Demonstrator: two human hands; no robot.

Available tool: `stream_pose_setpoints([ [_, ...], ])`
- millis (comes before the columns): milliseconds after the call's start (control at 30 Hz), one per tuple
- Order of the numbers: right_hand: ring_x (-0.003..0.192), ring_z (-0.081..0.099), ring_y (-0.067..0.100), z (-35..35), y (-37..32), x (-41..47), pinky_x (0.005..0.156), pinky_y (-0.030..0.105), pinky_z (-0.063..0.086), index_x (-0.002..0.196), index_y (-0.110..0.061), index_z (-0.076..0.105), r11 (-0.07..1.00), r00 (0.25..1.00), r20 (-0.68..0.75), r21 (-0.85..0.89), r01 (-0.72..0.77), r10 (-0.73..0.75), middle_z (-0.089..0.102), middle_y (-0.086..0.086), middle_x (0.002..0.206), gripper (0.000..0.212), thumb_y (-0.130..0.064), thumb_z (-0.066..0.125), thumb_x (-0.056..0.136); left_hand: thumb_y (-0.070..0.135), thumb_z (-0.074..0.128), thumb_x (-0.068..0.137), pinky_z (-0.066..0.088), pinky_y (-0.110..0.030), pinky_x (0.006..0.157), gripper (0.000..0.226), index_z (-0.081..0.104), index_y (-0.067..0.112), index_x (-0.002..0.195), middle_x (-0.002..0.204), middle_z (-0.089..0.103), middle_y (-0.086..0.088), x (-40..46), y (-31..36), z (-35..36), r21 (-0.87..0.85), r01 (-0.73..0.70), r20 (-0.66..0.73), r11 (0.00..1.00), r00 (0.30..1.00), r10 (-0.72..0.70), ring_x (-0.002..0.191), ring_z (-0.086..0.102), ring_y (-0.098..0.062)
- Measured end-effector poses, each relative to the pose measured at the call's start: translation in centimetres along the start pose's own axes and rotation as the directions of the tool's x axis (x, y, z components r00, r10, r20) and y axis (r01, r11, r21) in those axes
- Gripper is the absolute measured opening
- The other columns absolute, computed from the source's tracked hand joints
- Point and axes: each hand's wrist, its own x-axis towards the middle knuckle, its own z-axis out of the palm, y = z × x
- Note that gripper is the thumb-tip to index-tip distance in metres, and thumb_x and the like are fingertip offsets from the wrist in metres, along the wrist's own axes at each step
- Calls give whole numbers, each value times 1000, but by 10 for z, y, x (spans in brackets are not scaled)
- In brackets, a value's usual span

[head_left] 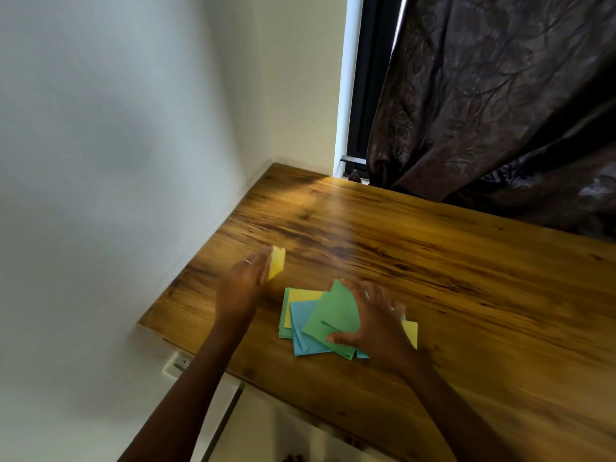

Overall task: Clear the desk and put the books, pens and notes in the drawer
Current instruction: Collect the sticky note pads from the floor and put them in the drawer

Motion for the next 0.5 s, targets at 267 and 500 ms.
stream_pose_setpoints([
  [267, 143, -1, 25, 26, -5, 3, 113, 51, 9, 146, -32, -8, 993, 957, 288, -119, 3, 32, -5, -1, 156, 122, -68, 70, 60, 37, 44, 89, 53, -37, 87, 41, 67, 15, 115, 120, 66, -6, -54, 16, 33, -141, -5, 226, 990, 973, 37, 108, 63, -23],
  [500, 137, 16, 26, 16, -8, 9, 107, 45, 20, 147, -29, -3, 986, 968, 247, -165, -11, 52, 16, 6, 148, 112, -55, 72, 67, 37, 45, 87, 41, -33, 87, 35, 63, 22, 113, 120, 61, 1, -65, 46, 22, -201, 217, 135, 955, 972, -193, 112, 52, -18],
])
